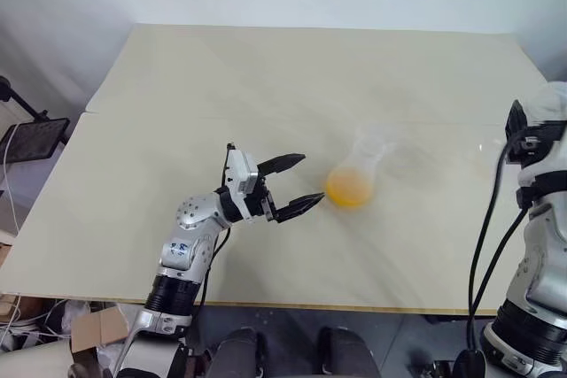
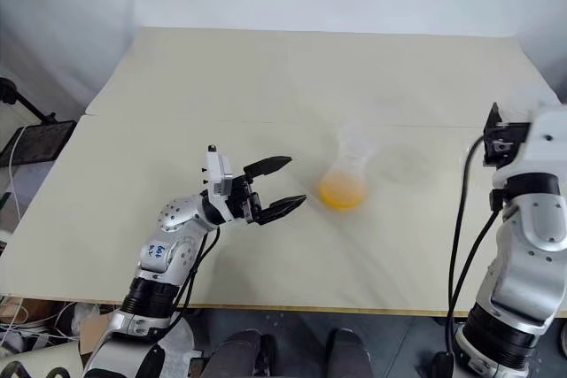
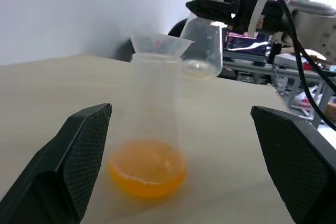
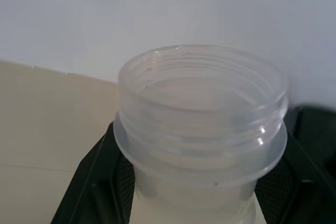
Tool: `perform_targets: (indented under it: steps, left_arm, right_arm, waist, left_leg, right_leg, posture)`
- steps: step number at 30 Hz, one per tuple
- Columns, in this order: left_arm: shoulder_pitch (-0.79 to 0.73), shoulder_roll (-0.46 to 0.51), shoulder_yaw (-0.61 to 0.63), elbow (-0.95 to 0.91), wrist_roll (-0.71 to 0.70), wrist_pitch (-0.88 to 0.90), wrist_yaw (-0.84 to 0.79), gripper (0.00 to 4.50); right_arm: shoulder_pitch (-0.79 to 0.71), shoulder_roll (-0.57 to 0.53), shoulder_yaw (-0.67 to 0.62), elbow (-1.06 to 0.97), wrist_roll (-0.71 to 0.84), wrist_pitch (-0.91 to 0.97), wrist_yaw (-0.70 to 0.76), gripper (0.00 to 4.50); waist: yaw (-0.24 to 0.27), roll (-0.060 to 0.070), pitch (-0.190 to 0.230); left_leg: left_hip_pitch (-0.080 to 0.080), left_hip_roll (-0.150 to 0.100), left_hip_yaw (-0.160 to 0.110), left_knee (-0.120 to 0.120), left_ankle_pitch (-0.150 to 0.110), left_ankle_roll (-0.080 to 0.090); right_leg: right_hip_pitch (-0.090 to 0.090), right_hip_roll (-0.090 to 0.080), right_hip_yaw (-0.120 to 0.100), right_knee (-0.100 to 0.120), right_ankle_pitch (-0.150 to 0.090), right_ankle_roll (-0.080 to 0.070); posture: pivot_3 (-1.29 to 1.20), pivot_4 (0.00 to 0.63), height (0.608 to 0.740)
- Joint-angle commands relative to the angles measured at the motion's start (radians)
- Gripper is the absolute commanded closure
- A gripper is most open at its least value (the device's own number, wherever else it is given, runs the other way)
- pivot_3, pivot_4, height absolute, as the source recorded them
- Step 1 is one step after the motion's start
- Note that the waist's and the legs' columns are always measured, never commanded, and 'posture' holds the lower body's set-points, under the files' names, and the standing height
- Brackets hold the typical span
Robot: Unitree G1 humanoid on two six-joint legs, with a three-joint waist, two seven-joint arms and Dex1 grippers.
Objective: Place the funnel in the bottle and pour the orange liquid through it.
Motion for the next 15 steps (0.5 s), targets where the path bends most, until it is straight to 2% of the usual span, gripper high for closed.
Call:
perform_targets:
  steps: [1,4,7,15]
  left_arm:
    - [-0.03,0.001,0.003,0.011,-0.012,-0.005,-0.022,0.0]
    - [-0.046,-0.002,0.005,0.026,-0.009,-0.009,-0.028,0.0]
    - [-0.039,-0.009,0.006,0.017,-0.008,-0.008,-0.019,0.0]
    - [-0.015,-0.022,0.035,-0.029,-0.022,0.032,0.056,0.0]
  right_arm:
    - [0.02,-0.012,-0.055,0.059,0.123,-0.052,0.029,2.02]
    - [0.006,-0.061,-0.042,0.149,0.171,-0.108,0.066,2.02]
    - [-0.032,-0.11,0.022,0.225,0.149,-0.163,0.068,2.02]
    - [-0.109,-0.137,0.067,0.468,0.164,-0.258,0.033,2.02]
  waist:
    - [0.0,0.0,0.0]
    - [-0.003,0.0,0.0]
    - [-0.008,0.0,0.0]
    - [-0.018,0.0,0.0]
  left_leg:
    - [0.0,0.0,0.0,0.0,0.0,0.0]
    - [0.0,-0.001,0.001,0.0,0.0,0.0]
    - [0.0,0.0,0.002,0.0,0.0,0.0]
    - [0.0,0.0,0.0,-0.001,0.0,0.0]
  right_leg:
    - [0.0,0.0,0.0,0.0,0.0,0.0]
    - [0.0,0.0,0.001,0.0,0.0,0.0]
    - [-0.001,0.0,0.001,0.0,0.0,0.0]
    - [0.0,-0.001,0.001,0.0,0.0,0.0]
  posture:
    - [0.0,0.15,0.74]
    - [0.0,0.15,0.74]
    - [0.0,0.15,0.74]
    - [0.0,0.15,0.74]
